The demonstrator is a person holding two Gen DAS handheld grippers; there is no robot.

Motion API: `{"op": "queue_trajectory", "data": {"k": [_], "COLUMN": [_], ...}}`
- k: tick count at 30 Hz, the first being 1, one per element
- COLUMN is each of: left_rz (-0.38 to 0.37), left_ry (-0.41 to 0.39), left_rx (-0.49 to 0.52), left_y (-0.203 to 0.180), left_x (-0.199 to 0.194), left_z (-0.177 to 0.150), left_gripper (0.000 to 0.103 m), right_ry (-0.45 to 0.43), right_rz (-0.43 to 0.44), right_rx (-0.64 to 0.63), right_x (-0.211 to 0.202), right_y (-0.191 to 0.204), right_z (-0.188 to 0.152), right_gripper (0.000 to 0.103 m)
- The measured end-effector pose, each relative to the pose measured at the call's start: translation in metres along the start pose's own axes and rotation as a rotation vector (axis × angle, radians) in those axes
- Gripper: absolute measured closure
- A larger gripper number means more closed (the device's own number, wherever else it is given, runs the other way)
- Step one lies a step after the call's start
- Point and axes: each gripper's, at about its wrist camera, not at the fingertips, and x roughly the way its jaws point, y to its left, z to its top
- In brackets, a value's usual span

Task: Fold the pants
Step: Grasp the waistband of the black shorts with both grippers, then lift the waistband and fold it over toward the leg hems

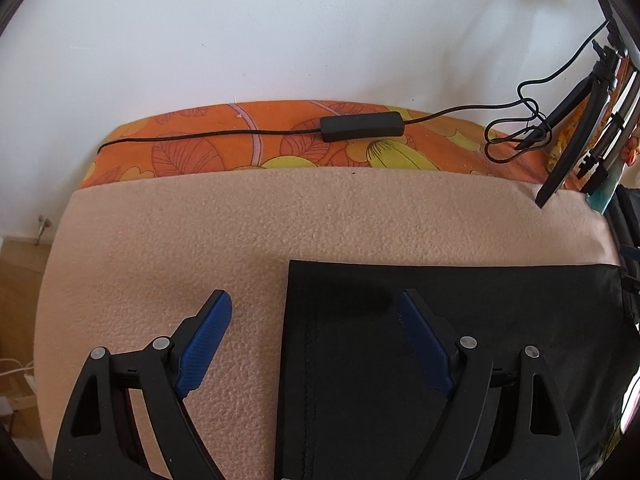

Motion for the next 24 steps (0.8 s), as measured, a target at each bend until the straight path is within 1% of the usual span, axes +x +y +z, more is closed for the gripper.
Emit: {"op": "queue_trajectory", "data": {"k": [1,3,5,7,8,9,10,11,13,14,15,16,18,19,21,24], "left_rz": [0.013,0.031,0.020,0.004,-0.001,-0.001,-0.010,-0.025,-0.049,-0.066,-0.074,-0.077,-0.077,-0.080,-0.097,-0.112], "left_ry": [0.004,-0.005,-0.014,-0.027,-0.035,-0.039,-0.043,-0.047,-0.053,-0.054,-0.056,-0.061,-0.069,-0.078,-0.101,-0.131], "left_rx": [0.006,0.027,0.038,0.048,0.055,0.065,0.070,0.071,0.073,0.072,0.068,0.064,0.052,0.047,0.038,0.035], "left_y": [-0.001,-0.004,-0.006,-0.007,-0.008,-0.009,-0.009,-0.009,-0.009,-0.011,-0.011,-0.010,-0.011,-0.010,-0.008,-0.003], "left_x": [0.001,0.003,0.002,0.000,-0.001,-0.002,-0.002,-0.002,-0.003,-0.003,-0.003,-0.004,-0.004,-0.007,-0.015,-0.031], "left_z": [-0.001,0.001,0.002,0.002,0.002,0.002,0.001,0.001,0.000,-0.002,-0.002,-0.003,-0.003,-0.005,-0.006,-0.008], "left_gripper": [0.024,0.026,0.035,0.058,0.063,0.072,0.080,0.083,0.094,0.096,0.097,0.098,0.099,0.099,0.099,0.099], "right_ry": [0.010,0.029,0.048,0.061,0.065,0.063,0.062,0.056,0.041,0.039,0.041,0.042,0.048,0.047,0.038,-0.005], "right_rz": [-0.006,-0.019,-0.024,-0.012,-0.006,-0.010,-0.009,-0.008,-0.011,-0.011,-0.010,-0.007,0.009,0.013,-0.007,-0.025], "right_rx": [0.000,-0.008,-0.010,-0.010,-0.013,-0.018,-0.025,-0.032,-0.049,-0.053,-0.055,-0.054,-0.046,-0.044,-0.057,-0.063], "right_x": [0.004,0.010,0.015,0.019,0.020,0.020,0.020,0.019,0.017,0.015,0.014,0.012,0.009,0.008,0.002,-0.015], "right_y": [-0.002,-0.004,-0.007,-0.008,-0.008,-0.006,-0.005,-0.003,0.002,0.003,0.005,0.005,0.005,0.005,0.010,0.015], "right_z": [0.000,-0.001,-0.003,-0.007,-0.009,-0.010,-0.012,-0.014,-0.016,-0.016,-0.015,-0.014,-0.012,-0.012,-0.010,-0.010], "right_gripper": [0.000,0.000,0.000,0.000,0.000,0.001,0.006,0.008,0.025,0.030,0.044,0.062,0.082,0.087,0.093,0.095]}}
